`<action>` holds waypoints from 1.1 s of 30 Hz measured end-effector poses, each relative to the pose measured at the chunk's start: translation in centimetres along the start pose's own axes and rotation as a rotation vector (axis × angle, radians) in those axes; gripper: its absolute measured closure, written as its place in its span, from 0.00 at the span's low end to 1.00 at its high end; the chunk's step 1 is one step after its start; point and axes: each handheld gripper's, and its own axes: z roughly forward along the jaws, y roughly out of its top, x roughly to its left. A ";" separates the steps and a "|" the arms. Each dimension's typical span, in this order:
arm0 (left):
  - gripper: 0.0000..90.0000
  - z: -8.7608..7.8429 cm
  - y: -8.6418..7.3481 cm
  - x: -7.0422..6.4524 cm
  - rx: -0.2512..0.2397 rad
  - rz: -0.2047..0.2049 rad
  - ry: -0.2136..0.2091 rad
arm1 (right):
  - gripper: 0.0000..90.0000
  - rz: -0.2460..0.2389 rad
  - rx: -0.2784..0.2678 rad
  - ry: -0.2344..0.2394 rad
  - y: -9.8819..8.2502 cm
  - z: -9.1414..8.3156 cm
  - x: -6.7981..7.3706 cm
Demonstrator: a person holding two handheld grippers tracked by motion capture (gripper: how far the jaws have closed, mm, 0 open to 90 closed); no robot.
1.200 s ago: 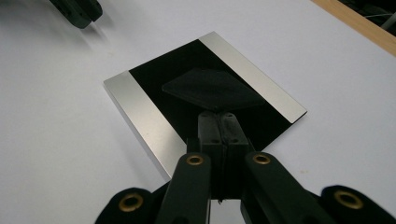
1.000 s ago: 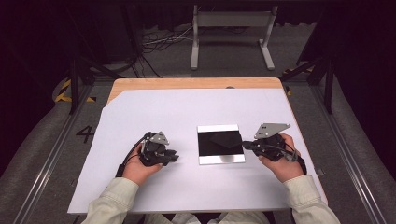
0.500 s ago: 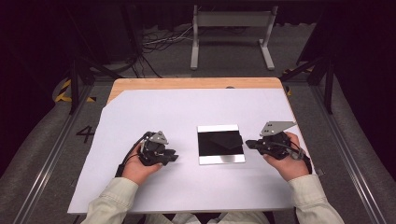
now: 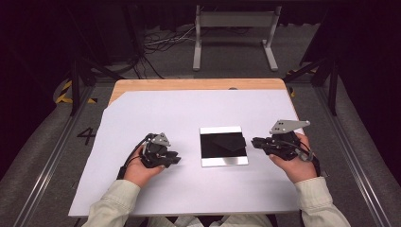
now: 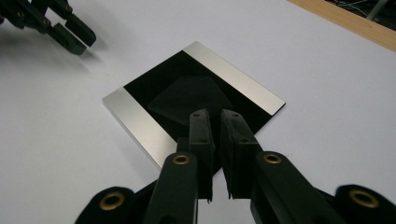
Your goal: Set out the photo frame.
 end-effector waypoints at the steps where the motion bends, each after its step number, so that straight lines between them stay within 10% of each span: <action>1: 0.80 0.0 0.0 0.0 -0.001 -0.002 -0.001 | 0.90 0.017 -0.005 0.000 0.0 -0.1 0.0; 9: 0.79 0.1 0.0 0.0 0.005 -0.003 0.004 | 0.84 0.158 0.010 0.016 0.1 0.2 -0.6; 33: 0.78 -0.1 -0.4 0.2 0.013 -0.018 0.018 | 0.82 0.361 0.119 0.014 1.1 0.5 -3.1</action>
